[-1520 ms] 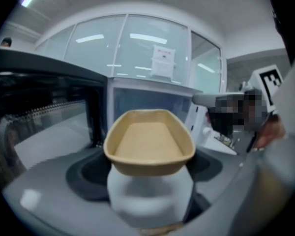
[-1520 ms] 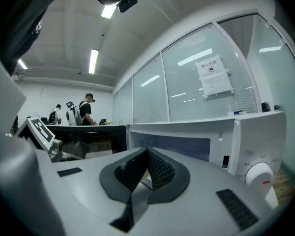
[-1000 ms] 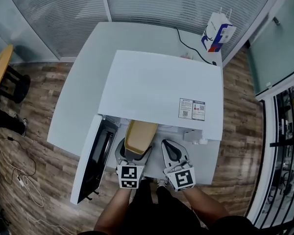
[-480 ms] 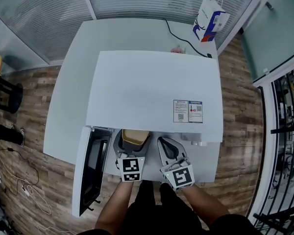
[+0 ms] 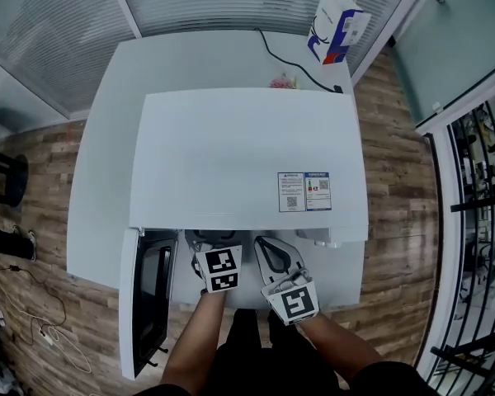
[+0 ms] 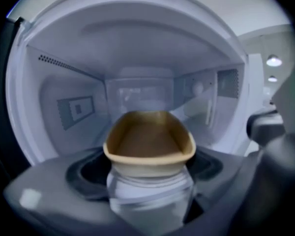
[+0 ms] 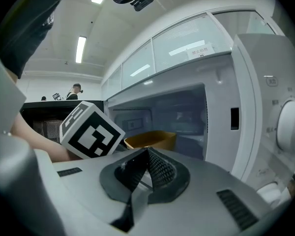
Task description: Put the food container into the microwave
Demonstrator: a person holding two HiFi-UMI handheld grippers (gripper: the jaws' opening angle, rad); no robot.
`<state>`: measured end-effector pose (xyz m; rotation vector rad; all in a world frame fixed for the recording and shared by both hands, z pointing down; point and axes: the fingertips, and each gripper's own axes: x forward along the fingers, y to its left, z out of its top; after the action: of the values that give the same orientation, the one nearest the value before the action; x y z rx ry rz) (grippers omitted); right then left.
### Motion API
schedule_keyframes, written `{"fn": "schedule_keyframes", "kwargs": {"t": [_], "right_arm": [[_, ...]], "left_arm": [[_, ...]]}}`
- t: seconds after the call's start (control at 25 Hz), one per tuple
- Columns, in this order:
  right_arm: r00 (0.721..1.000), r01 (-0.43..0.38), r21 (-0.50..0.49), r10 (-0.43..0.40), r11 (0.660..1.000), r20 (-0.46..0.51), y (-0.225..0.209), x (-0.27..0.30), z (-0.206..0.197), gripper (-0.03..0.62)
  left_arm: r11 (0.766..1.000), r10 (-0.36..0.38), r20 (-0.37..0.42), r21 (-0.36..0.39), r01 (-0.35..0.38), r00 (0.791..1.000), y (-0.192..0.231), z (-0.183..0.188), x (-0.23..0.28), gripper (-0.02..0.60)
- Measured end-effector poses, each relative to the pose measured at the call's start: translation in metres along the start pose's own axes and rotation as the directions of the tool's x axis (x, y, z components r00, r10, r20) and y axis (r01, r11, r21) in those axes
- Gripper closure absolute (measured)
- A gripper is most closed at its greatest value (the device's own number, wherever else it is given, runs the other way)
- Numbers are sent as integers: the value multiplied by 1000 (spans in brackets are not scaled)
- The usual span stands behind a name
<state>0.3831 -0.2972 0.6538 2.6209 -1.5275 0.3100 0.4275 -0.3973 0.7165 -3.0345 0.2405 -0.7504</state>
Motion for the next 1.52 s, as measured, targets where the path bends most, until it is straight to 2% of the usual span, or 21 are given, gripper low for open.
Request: {"fn": "schedule_keyframes", "kwargs": {"t": [0.16, 0.32, 0.44, 0.68, 0.92, 0.96, 1.08, 1.24, 1.4, 1.52], "right_arm": [[1000, 8, 4, -8, 1000, 12, 1, -5, 3, 588], [1000, 18, 5, -18, 1000, 4, -2, -11, 4, 588], [1000, 21, 3, -22, 1000, 16, -2, -15, 8, 588], [999, 19, -7, -18, 1000, 49, 1, -29, 26, 588], [998, 17, -22, -16, 1000, 64, 4, -55, 49, 588], [997, 12, -27, -10, 1000, 72, 5, -58, 53, 588], [996, -6, -55, 12, 998, 93, 10, -63, 60, 588], [993, -34, -79, 43, 996, 111, 14, -72, 69, 588], [986, -45, -88, 59, 995, 157, 21, -80, 92, 588], [981, -52, -92, 69, 994, 183, 26, -87, 111, 588]], "left_arm": [[1000, 21, -27, 13, -21, 999, 1, -4, 6, 103], [1000, 25, -38, -13, -25, 999, -1, -8, 8, 94], [999, 14, -53, -39, -16, 999, -1, -12, 2, 54], [1000, 7, -4, -30, -7, 1000, -8, -9, -43, 54], [998, -3, 33, -59, 5, 999, -18, 1, -100, 61], [999, -2, 38, -50, 4, 999, -19, 3, -108, 78], [1000, 17, 52, -22, -15, 999, -22, 6, -130, 177], [998, 69, 100, -8, -69, 993, -22, 14, -158, 387], [994, 110, 136, -16, -109, 985, -19, 22, -181, 556], [996, 94, 152, -26, -91, 984, -24, 28, -194, 574]]}}
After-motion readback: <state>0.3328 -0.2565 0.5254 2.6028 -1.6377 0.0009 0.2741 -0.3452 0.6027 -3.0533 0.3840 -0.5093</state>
